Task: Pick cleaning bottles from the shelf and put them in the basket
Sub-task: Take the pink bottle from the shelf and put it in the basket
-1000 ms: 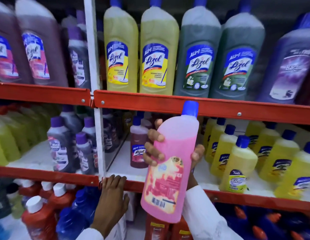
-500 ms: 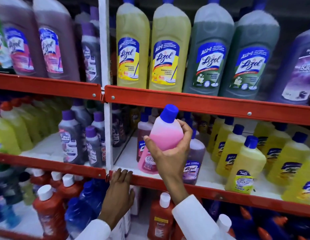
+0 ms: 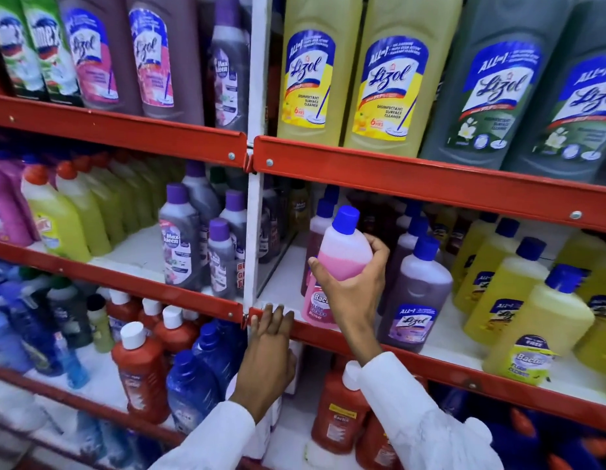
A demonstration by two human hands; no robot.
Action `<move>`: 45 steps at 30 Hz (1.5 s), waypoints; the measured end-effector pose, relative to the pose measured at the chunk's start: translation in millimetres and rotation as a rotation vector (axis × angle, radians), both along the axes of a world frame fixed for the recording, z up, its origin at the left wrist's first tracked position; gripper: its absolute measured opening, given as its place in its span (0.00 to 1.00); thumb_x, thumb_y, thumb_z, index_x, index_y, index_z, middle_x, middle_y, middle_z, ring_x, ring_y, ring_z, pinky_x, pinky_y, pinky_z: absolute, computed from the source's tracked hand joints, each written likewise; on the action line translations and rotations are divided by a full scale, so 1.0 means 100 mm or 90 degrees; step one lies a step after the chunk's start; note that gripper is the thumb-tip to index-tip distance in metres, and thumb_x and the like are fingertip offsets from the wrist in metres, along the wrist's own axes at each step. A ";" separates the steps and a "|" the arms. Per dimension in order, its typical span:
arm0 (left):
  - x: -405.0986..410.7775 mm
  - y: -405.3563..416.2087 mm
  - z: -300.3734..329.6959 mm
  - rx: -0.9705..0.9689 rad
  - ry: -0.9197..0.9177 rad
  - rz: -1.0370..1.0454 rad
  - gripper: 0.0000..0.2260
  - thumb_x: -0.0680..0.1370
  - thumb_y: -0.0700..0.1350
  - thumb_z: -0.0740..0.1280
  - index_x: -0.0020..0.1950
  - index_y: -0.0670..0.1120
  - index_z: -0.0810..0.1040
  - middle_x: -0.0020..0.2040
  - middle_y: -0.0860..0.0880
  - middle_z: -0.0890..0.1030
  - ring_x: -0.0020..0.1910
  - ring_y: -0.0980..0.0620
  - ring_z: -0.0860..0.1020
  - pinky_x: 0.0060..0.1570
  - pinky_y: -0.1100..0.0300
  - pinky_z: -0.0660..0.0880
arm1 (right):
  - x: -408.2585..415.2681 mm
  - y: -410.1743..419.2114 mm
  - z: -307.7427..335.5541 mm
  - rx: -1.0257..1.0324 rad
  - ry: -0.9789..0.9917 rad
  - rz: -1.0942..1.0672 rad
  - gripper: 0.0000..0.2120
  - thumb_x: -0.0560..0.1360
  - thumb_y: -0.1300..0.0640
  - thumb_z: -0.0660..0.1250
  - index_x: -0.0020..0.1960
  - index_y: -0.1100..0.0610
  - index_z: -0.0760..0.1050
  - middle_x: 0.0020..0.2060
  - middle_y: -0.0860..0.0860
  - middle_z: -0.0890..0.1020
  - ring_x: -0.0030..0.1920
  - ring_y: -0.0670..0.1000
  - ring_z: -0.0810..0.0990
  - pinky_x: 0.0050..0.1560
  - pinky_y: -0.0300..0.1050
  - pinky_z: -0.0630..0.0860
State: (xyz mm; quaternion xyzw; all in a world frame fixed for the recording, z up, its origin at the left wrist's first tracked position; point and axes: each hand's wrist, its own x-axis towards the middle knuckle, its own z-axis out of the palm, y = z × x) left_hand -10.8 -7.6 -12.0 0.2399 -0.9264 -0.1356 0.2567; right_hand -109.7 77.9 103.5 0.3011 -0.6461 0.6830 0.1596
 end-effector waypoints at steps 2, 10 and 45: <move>0.03 0.00 0.01 0.012 -0.010 0.004 0.33 0.74 0.42 0.66 0.76 0.45 0.57 0.79 0.43 0.59 0.79 0.43 0.49 0.78 0.44 0.47 | 0.04 0.12 0.02 -0.007 0.010 0.028 0.39 0.61 0.55 0.84 0.64 0.54 0.66 0.59 0.52 0.76 0.57 0.53 0.78 0.47 0.26 0.74; 0.23 0.54 0.39 0.280 0.052 -0.259 0.39 0.61 0.49 0.82 0.69 0.53 0.70 0.65 0.54 0.78 0.63 0.57 0.76 0.60 0.63 0.72 | 0.20 1.11 -0.21 0.121 -0.033 0.150 0.39 0.61 0.43 0.81 0.66 0.44 0.64 0.61 0.45 0.76 0.61 0.49 0.79 0.58 0.49 0.80; -0.31 2.55 -2.18 0.535 -0.146 -0.006 0.20 0.66 0.31 0.66 0.55 0.46 0.82 0.50 0.47 0.85 0.49 0.52 0.81 0.48 0.79 0.68 | -0.22 3.02 -3.36 0.690 -0.218 0.168 0.26 0.68 0.55 0.72 0.66 0.49 0.78 0.62 0.51 0.84 0.62 0.55 0.82 0.66 0.49 0.75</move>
